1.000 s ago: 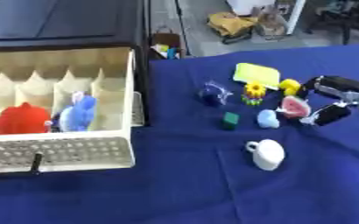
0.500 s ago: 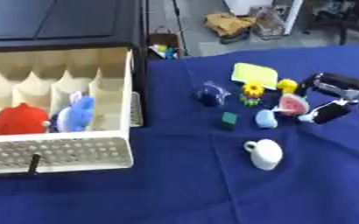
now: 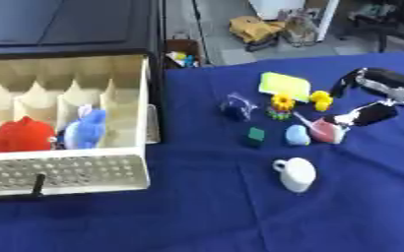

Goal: Pick up objects from table and place into drawer.

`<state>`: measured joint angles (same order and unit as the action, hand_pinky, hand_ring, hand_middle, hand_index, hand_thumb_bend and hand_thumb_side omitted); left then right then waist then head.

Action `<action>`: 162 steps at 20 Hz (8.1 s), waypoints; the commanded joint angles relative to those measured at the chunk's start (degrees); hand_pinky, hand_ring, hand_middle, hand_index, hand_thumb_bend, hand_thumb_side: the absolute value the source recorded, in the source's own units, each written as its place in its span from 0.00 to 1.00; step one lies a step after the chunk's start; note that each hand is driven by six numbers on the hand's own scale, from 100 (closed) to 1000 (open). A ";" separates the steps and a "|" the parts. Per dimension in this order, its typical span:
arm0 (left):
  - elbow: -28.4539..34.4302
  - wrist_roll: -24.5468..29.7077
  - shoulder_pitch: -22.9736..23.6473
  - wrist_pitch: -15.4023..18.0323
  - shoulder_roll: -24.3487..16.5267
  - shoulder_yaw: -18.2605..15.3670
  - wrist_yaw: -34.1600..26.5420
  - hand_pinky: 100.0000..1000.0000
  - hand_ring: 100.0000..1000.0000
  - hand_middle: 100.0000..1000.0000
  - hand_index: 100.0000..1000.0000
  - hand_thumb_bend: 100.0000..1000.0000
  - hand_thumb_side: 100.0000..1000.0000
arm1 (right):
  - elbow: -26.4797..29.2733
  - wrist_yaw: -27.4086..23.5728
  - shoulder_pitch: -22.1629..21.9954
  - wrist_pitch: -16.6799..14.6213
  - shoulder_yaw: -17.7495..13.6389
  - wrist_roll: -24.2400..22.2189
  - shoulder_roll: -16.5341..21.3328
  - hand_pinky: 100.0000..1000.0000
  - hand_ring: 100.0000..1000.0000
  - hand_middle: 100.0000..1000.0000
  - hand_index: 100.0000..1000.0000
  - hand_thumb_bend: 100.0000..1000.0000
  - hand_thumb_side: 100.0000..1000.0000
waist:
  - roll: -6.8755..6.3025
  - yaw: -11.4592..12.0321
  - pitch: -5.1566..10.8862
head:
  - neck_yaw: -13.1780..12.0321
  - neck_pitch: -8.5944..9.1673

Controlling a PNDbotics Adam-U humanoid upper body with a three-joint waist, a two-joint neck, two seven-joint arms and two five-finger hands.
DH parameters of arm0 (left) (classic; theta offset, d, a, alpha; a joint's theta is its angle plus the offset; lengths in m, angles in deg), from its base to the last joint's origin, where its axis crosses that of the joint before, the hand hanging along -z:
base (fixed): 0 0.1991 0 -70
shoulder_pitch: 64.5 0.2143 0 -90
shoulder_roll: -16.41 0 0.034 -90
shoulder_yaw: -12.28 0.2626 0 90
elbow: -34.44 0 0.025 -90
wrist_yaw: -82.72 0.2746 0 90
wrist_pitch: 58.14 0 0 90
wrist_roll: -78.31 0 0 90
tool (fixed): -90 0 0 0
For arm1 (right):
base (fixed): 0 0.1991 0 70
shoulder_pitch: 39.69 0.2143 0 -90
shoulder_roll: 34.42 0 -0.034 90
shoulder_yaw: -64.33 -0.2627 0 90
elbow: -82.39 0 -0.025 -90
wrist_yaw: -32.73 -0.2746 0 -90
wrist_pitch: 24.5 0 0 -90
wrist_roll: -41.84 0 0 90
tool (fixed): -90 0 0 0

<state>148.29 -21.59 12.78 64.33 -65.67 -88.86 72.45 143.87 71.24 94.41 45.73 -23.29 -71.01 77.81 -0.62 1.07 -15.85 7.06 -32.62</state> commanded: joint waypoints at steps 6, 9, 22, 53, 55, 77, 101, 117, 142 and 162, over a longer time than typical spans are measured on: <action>0.74 0.02 -0.63 -0.28 -1.40 -0.33 -0.15 0.36 0.44 0.42 0.65 0.08 1.00 | 5.05 -2.43 1.49 0.99 -1.00 1.00 3.22 0.79 0.86 0.62 0.74 0.47 0.44 | 0.28 -0.15 1.47 | -0.06 0.39; 0.74 0.10 -0.70 -0.34 -1.36 -0.29 -0.14 0.36 0.44 0.42 0.65 0.08 1.00 | 4.80 -0.83 1.37 0.96 -0.06 -0.54 3.54 0.81 0.88 0.71 0.80 0.48 0.44 | 0.29 -0.08 1.38 | 0.05 0.42; 0.74 0.74 -0.61 0.04 -0.86 -0.11 0.02 0.36 0.44 0.42 0.65 0.08 1.00 | -3.13 5.90 2.53 -0.30 0.66 -5.06 1.03 0.83 0.92 0.74 0.87 0.51 0.39 | -0.33 0.78 0.89 | 0.62 0.81; 0.74 1.06 -0.63 -0.05 -0.86 -0.11 0.25 0.36 0.44 0.42 0.65 0.08 1.00 | -6.64 7.46 1.33 -2.11 0.70 -5.45 1.68 0.83 0.90 0.67 0.78 0.49 0.37 | -0.25 0.78 0.63 | 0.41 1.00; 0.74 1.05 -0.60 -0.12 -0.94 -0.15 0.25 0.36 0.44 0.42 0.65 0.08 1.00 | -5.81 6.36 1.14 -2.39 0.85 -6.55 2.12 0.83 0.89 0.64 0.76 0.49 0.37 | -0.17 0.70 0.72 | 0.35 1.01; 0.74 1.32 -0.56 -0.56 -0.99 -0.21 0.54 0.36 0.44 0.43 0.65 0.09 1.00 | -2.82 3.29 0.45 -2.62 1.32 -11.65 3.78 0.80 0.83 0.50 0.58 0.41 0.33 | -0.10 0.01 0.66 | 0.22 0.31; 0.74 1.49 -0.61 -0.58 -1.08 -0.19 0.41 0.36 0.44 0.43 0.65 0.08 1.00 | -1.42 2.67 1.34 -1.22 1.17 -10.16 3.55 0.77 0.80 0.42 0.45 0.09 0.11 | -0.09 -0.11 0.72 | 0.38 0.52; 0.74 1.62 -0.62 -0.69 -1.26 -0.24 0.17 0.36 0.44 0.43 0.65 0.07 1.00 | 3.57 0.61 3.01 -0.08 0.66 -4.69 3.07 0.74 0.77 0.37 0.35 0.00 0.08 | 0.13 -0.04 0.99 | 0.38 0.56; 0.74 2.07 -0.51 -2.09 -1.90 0.08 -1.23 0.37 0.44 0.43 0.65 0.06 1.00 | 24.80 -12.26 19.62 4.83 7.13 -5.28 -8.53 0.73 0.75 0.36 0.32 0.00 0.12 | 1.74 0.94 2.84 | 1.00 -0.03; 0.74 2.92 -0.78 -2.60 -1.52 0.70 -2.22 0.37 0.45 0.43 0.65 0.06 1.00 | 27.09 -14.84 27.82 11.32 10.76 -8.78 -27.39 0.72 0.75 0.36 0.31 0.00 0.12 | 2.09 3.71 3.14 | 2.18 0.15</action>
<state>148.29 -18.90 12.78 61.68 -66.21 -88.12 70.51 170.07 56.69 120.90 57.06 -12.44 -79.47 50.59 1.70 4.76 -13.95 9.04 -32.66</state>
